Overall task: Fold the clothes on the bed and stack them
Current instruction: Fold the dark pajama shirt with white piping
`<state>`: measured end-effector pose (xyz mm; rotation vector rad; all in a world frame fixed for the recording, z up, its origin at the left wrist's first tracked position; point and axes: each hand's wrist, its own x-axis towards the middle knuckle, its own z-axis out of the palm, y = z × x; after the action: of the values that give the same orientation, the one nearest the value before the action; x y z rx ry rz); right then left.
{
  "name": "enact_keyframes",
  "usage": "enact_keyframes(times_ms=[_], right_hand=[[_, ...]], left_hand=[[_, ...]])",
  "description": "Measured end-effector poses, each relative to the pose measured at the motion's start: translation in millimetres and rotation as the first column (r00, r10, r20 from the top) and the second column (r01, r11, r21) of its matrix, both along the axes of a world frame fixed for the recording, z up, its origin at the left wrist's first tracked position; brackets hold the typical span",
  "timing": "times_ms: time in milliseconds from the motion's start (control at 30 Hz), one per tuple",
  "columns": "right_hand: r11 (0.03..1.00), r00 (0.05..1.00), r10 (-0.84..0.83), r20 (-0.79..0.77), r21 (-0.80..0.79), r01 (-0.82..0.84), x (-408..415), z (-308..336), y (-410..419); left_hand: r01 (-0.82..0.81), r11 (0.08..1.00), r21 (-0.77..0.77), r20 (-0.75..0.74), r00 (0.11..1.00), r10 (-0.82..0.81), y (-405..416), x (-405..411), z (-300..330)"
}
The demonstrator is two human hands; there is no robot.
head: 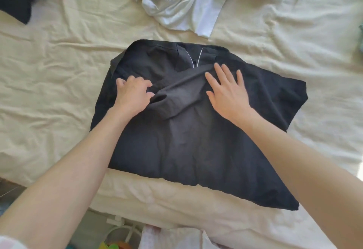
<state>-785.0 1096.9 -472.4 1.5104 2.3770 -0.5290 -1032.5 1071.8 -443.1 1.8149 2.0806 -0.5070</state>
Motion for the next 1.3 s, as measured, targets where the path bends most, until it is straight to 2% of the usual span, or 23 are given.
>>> enact_keyframes(times_ms=[67,167,233,267,333,433,567,667,733,800,900,967,1000,1067,1100,1133,1167,1200,1300], right_hand=[[1.000,0.998,-0.024,0.061,-0.001,0.024,8,-6,5],[0.993,0.991,-0.108,0.076,0.046,0.105,10,-6,6],[0.977,0.980,-0.200,-0.008,0.079,0.200,2,-1,4],[0.967,0.972,-0.226,-0.071,0.100,0.232,-5,3,2],[0.966,0.962,-0.185,-0.201,0.142,0.216,-20,12,-6],[0.982,0.962,0.005,-0.273,0.185,0.047,-41,17,-22],[0.986,0.976,0.145,-0.160,0.102,-0.130,-48,0,-22],[0.997,0.997,0.070,-0.031,0.033,-0.069,-36,-18,-2],[0.999,0.998,0.043,0.038,0.022,-0.044,-28,-25,13],[0.998,0.997,0.050,0.052,0.021,-0.051,-26,-26,19],[0.997,0.997,-0.047,-0.064,0.065,0.051,-28,-17,13],[0.983,0.971,-0.125,-0.204,0.108,0.149,-31,-6,-3],[0.978,0.959,-0.125,-0.253,0.132,0.162,-33,-1,-14],[0.979,0.954,-0.049,-0.294,0.176,0.104,-40,10,-45],[0.985,0.955,0.001,-0.296,0.168,0.051,-44,12,-62],[0.990,0.956,0.051,-0.289,0.138,-0.011,-47,13,-79],[0.992,0.957,0.101,-0.271,0.103,-0.075,-47,12,-93],[0.989,0.961,0.144,-0.235,0.075,-0.130,-43,9,-103],[0.989,0.985,0.148,-0.090,0.018,-0.147,-17,-2,-108]], left_hand=[[0.006,0.978,0.208,-0.016,1.000,-0.002,14,2,5],[-0.113,0.834,0.541,0.161,0.987,0.029,52,10,18],[-0.100,0.766,0.635,0.190,0.981,-0.029,77,16,22],[-0.063,0.768,0.638,0.174,0.983,-0.064,85,18,21],[0.023,0.805,0.593,0.152,0.978,-0.140,84,12,18],[0.090,0.833,0.547,0.120,0.976,-0.184,54,-13,10],[-0.078,0.898,0.433,0.167,0.986,0.006,38,-51,1],[-0.242,0.931,0.273,0.311,0.938,0.152,50,-68,-13],[-0.376,0.906,0.194,0.351,0.889,0.294,57,-75,-21],[-0.522,0.835,0.172,0.331,0.829,0.450,65,-81,-27],[-0.602,0.758,0.251,0.306,0.792,0.528,65,-88,-31],[-0.556,0.764,0.328,0.355,0.821,0.447,50,-86,-27],[-0.488,0.789,0.372,0.376,0.857,0.352,36,-80,-24],[-0.218,0.866,0.450,0.303,0.950,0.081,0,-64,-20],[-0.046,0.902,0.429,0.226,0.972,-0.058,-19,-58,-21],[0.097,0.938,0.332,0.157,0.975,-0.157,-37,-55,-24],[0.171,0.964,0.202,0.099,0.976,-0.193,-51,-56,-27],[0.158,0.984,0.086,0.048,0.985,-0.163,-58,-63,-31],[-0.046,0.999,-0.021,-0.022,0.999,0.046,-56,-84,-38]])
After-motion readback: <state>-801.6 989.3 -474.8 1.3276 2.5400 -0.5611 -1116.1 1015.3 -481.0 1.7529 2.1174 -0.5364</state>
